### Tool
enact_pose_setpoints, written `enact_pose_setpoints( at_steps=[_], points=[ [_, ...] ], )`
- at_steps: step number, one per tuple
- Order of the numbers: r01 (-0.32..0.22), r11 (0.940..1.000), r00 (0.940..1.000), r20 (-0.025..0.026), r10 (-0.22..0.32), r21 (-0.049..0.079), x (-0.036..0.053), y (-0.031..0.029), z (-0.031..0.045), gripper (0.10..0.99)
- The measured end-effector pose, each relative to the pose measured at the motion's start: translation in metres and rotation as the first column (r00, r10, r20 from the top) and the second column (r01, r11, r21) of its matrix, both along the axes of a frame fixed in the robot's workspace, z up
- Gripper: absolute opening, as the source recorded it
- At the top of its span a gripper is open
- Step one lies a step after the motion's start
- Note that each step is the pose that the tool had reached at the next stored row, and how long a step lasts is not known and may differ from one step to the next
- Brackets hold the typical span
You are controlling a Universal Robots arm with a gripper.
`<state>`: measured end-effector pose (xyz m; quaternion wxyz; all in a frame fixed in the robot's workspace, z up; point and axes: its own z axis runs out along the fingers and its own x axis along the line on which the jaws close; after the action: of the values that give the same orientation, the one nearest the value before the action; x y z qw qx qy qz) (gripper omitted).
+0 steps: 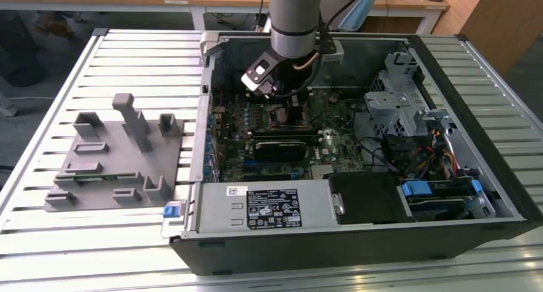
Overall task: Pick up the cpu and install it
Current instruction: 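Place the cpu into insertion slot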
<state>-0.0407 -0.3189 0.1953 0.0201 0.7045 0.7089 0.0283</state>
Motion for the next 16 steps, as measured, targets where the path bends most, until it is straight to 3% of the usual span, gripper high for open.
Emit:
enact_pose_setpoints(
  at_steps=[9, 10, 13, 16],
  points=[
    [0.000, 1.0000, 1.0000, -0.0003, 0.000, 0.003, 0.0000, -0.0001, -0.0001, 0.596],
    [0.000, 1.0000, 1.0000, -0.0004, 0.000, 0.004, 0.0000, -0.0001, 0.0000, 0.529],
    [0.000, 0.9999, 1.0000, 0.0000, 0.000, 0.014, 0.0000, -0.0001, 0.0006, 0.529],
    [0.000, 0.9999, 1.0000, 0.0001, 0.000, 0.016, -0.0001, -0.0003, 0.0021, 0.529]
  ],
)
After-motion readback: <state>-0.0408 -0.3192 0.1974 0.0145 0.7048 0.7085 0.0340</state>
